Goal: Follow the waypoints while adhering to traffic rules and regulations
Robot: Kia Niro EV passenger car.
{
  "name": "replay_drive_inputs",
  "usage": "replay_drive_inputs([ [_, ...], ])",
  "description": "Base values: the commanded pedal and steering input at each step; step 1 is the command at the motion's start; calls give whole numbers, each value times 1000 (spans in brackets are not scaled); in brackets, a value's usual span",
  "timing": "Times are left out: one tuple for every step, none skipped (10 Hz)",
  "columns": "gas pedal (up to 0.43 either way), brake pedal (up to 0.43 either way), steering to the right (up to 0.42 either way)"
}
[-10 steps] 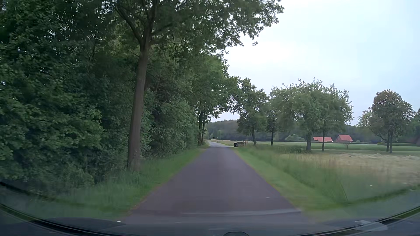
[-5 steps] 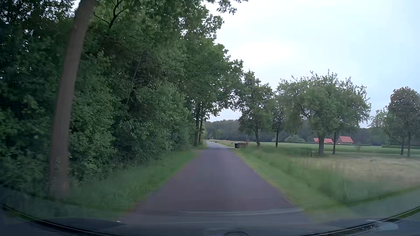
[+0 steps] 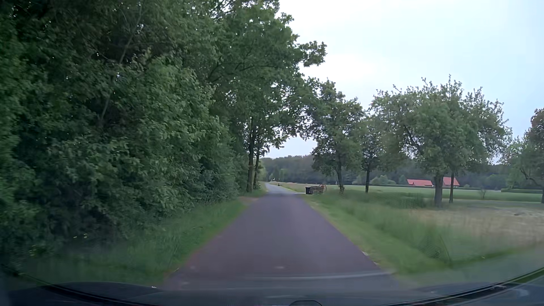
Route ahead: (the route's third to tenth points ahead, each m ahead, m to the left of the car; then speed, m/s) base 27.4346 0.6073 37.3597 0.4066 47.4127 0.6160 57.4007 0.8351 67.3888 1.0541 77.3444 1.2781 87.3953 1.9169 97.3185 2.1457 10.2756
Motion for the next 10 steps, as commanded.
replay_drive_inputs([
  [189,0,2],
  [189,0,1],
  [189,0,1],
  [189,0,1],
  [189,0,1],
  [189,0,1],
  [189,0,1],
  [189,0,1],
  [197,0,2],
  [197,0,4],
])
